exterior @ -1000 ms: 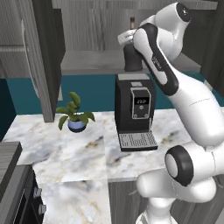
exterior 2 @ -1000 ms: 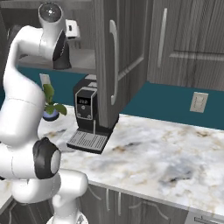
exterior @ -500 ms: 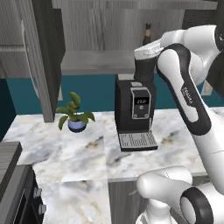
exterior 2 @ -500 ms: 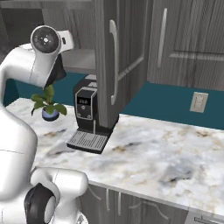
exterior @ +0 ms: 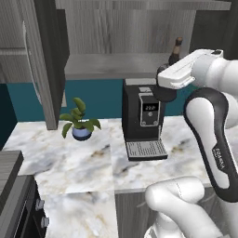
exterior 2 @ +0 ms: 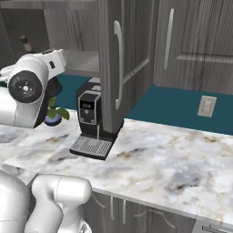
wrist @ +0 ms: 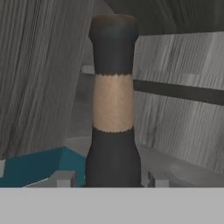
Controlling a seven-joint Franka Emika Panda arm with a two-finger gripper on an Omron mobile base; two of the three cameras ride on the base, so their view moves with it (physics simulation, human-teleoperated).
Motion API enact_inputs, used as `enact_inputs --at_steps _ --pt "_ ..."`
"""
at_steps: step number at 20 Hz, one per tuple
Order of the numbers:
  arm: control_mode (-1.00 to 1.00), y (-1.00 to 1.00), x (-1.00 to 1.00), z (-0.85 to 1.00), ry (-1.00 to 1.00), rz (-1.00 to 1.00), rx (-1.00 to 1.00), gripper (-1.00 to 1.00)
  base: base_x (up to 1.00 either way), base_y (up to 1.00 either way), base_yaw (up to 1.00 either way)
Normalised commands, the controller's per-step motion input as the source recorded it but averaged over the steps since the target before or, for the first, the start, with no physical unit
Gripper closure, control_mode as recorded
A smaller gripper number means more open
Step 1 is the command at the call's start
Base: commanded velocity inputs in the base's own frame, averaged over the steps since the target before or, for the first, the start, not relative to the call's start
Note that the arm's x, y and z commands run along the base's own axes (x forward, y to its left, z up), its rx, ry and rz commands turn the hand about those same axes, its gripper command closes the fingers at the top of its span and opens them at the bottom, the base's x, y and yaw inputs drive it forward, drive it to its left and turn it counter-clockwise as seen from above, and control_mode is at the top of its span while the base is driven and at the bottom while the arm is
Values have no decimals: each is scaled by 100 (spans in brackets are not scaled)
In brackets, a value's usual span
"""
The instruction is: There is a bowl on the dining counter. Grab a lemon wedge from the fridge and place it in the bowl. Then get the liquor bottle and glass cup from the cabinet and place them next to the bowl.
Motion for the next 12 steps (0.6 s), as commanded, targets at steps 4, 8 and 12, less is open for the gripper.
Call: enact_inputs --at_steps 4,8,12 --pt "-100 0 -90 0 -1 0 0 100 0 0 0" --pt "100 0 0 0 0 0 0 100 -100 -4 0" --pt "100 0 0 0 0 0 0 100 -100 -15 11"
